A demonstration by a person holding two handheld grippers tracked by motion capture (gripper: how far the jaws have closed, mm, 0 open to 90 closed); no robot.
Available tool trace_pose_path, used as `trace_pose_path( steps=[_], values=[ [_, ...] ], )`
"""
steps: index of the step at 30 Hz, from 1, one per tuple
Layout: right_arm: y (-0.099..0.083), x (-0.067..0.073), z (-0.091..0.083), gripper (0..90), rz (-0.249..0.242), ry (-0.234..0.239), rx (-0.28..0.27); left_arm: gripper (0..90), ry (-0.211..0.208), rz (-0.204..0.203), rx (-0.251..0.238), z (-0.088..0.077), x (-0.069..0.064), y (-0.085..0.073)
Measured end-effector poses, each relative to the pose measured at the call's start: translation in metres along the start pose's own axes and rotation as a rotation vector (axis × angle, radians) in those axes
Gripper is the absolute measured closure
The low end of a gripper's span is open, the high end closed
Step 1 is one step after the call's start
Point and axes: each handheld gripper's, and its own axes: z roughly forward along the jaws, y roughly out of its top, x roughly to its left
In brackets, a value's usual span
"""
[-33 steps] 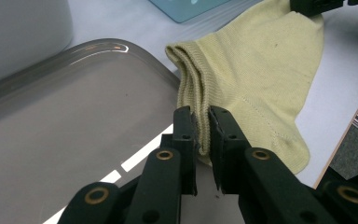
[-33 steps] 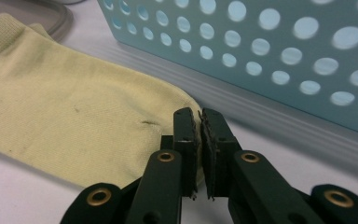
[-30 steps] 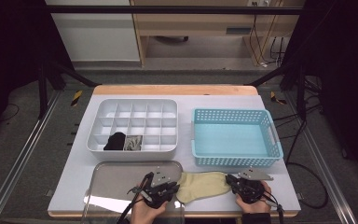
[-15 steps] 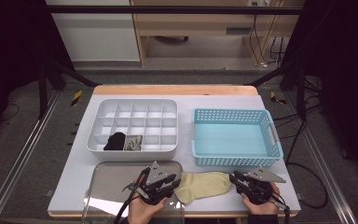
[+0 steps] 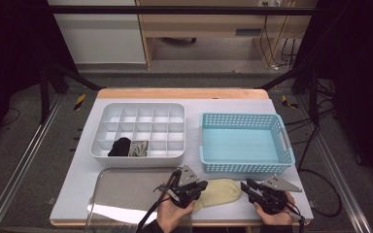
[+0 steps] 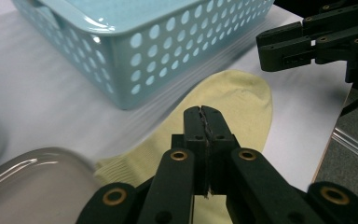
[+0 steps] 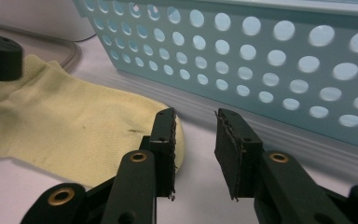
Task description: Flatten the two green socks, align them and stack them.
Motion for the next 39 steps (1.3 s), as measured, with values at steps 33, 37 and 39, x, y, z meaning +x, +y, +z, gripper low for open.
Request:
trace_pose_path(
  steps=[33, 37, 39],
  values=[
    [-0.013, 0.009, 0.015, 84.8, 0.007, 0.052, 0.077, 88.9, -0.025, -0.009, 0.099, 0.038, -0.004, -0.013],
    [-0.011, 0.007, 0.014, 87.0, 0.029, 0.064, 0.077, 88.9, -0.027, -0.012, 0.100, 0.038, -0.004, -0.013],
    [-0.010, 0.007, 0.013, 87.0, 0.030, 0.066, 0.076, 88.9, -0.026, -0.012, 0.100, 0.038, -0.004, -0.013]
  ],
)
